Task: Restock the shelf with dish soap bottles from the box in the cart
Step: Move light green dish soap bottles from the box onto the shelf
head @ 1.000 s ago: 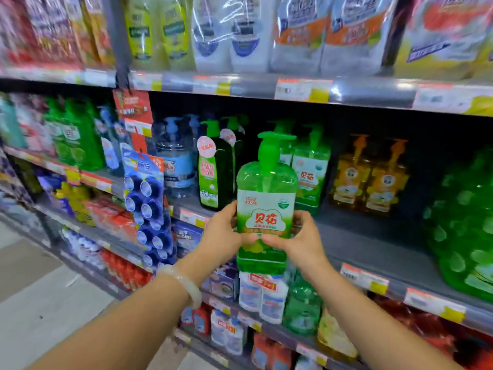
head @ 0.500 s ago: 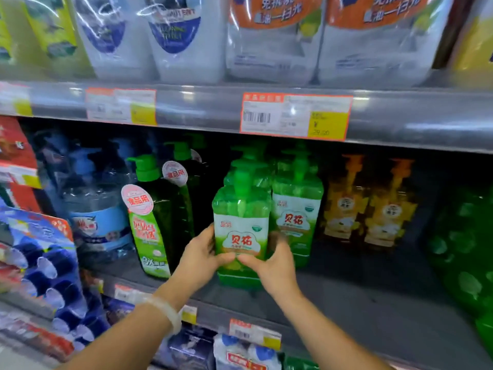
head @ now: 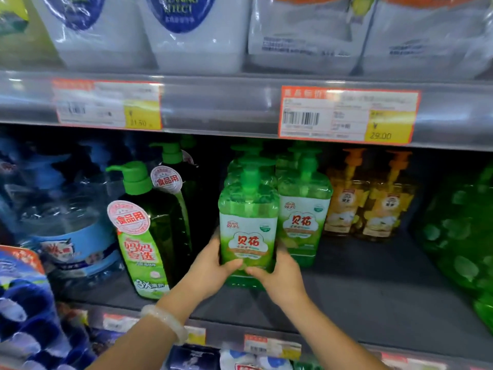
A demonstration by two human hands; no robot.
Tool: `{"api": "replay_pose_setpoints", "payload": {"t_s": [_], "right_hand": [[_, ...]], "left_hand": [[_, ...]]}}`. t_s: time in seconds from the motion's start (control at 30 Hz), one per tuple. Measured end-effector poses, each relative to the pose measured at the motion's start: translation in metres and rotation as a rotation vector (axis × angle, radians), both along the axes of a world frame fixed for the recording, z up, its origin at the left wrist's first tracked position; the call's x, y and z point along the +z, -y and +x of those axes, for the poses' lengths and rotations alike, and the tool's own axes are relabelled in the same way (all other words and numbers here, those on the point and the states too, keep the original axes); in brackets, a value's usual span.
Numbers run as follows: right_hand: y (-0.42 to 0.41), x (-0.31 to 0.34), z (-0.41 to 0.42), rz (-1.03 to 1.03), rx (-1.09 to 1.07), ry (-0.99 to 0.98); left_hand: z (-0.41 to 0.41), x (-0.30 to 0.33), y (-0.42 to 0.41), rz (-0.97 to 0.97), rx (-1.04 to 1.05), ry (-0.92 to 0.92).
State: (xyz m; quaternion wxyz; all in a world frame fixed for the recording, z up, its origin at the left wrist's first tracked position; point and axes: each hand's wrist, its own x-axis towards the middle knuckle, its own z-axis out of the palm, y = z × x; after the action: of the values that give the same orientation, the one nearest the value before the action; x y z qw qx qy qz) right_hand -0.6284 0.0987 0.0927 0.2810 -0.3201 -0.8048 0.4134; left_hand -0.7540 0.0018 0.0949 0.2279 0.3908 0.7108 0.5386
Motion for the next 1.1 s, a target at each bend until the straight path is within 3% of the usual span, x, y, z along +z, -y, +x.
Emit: {"api": "replay_pose_setpoints", "payload": {"t_s": [0.63, 0.9, 1.1], "right_hand": [[0.008, 0.011, -0.002, -0.032, -0.031, 0.087], [0.02, 0.015, 0.015, 0.064, -0.034, 0.276], [0.048, 0.003, 0.05, 0.161, -0.044, 0.443]], "left_hand": [[0.002, 0.001, -0.001, -0.094, 0.017, -0.067], [0.032, 0.005, 0.021, -0.341, 0.118, -0.213], [0.076, 0.003, 0.045, -0.303, 0.128, -0.334]]}}
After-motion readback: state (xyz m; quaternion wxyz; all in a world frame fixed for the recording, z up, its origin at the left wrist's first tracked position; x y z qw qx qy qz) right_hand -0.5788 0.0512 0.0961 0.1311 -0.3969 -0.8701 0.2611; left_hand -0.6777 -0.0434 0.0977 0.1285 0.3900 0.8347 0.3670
